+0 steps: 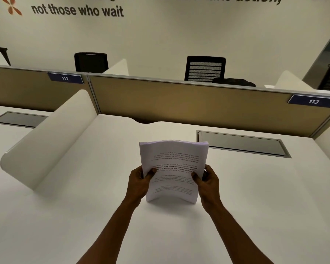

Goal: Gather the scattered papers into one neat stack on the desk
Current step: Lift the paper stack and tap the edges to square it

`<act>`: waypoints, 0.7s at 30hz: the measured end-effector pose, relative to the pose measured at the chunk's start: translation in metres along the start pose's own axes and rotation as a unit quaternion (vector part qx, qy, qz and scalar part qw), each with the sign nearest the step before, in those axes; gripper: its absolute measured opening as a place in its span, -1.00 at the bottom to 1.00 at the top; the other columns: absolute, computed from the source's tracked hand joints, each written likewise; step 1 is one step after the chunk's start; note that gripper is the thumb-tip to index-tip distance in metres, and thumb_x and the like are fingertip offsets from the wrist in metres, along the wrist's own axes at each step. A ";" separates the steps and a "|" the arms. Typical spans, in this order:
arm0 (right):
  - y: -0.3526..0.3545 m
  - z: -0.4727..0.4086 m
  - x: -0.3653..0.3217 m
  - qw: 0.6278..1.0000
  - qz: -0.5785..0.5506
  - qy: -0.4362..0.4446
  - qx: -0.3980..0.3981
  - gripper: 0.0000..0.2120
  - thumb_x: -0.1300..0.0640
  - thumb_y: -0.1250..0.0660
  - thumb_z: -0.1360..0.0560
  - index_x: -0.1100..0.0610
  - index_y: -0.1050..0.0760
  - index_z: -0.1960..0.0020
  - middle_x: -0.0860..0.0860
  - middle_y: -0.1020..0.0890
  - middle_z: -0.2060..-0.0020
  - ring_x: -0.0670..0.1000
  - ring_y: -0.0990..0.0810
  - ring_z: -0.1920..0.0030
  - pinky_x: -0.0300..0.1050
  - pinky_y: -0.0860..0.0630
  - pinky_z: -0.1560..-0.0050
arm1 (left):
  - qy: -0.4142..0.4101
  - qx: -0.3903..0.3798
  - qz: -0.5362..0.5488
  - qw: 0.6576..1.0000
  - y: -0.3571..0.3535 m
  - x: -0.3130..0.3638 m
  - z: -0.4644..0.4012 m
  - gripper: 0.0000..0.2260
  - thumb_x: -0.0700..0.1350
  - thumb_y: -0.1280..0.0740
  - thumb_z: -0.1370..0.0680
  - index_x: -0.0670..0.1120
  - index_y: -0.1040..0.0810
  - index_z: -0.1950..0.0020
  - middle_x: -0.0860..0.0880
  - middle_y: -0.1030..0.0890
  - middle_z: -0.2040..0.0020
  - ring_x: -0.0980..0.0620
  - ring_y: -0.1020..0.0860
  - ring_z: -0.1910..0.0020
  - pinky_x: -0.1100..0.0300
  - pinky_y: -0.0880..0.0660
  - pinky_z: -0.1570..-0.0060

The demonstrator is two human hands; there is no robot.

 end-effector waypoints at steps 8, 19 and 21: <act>0.000 -0.002 0.008 1.000 0.007 0.000 -0.006 -0.66 0.34 -0.36 -0.51 -0.11 -0.62 -0.04 0.01 -0.70 0.00 0.16 -0.65 -0.06 0.25 -0.60 -0.11 | -0.007 -0.001 -0.041 0.999 0.000 -0.005 0.000 -0.87 -0.08 -0.36 -0.58 0.04 -0.64 -0.10 0.05 -0.72 0.02 0.04 -0.68 0.05 0.20 -0.62 0.14; -0.001 0.002 0.023 0.999 0.048 -0.011 -0.006 -0.65 0.29 -0.32 -0.56 0.01 -0.51 -0.28 0.01 -0.66 -0.08 0.12 -0.62 -0.13 0.19 -0.61 -0.12 | -0.017 0.004 -0.080 0.997 -0.005 -0.011 0.004 -0.81 -0.12 -0.31 -0.61 -0.01 -0.58 -0.20 0.05 -0.68 -0.06 0.03 -0.64 -0.05 0.21 -0.60 0.08; -0.001 0.002 0.023 0.998 0.059 -0.004 -0.003 -0.65 0.28 -0.32 -0.56 -0.04 -0.51 -0.27 -0.04 -0.67 -0.07 0.07 -0.63 -0.11 0.07 -0.63 -0.08 | -0.016 0.004 -0.088 0.996 -0.004 -0.009 0.004 -0.82 -0.13 -0.32 -0.60 0.02 -0.59 -0.18 0.05 -0.69 -0.05 0.00 -0.64 -0.05 0.16 -0.63 0.07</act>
Point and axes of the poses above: each hand's wrist, its own z-axis away from the middle knuckle, its own y-axis out of the back of the hand, x = y × z, the point moved 5 cm from there along -z, towards the middle knuckle
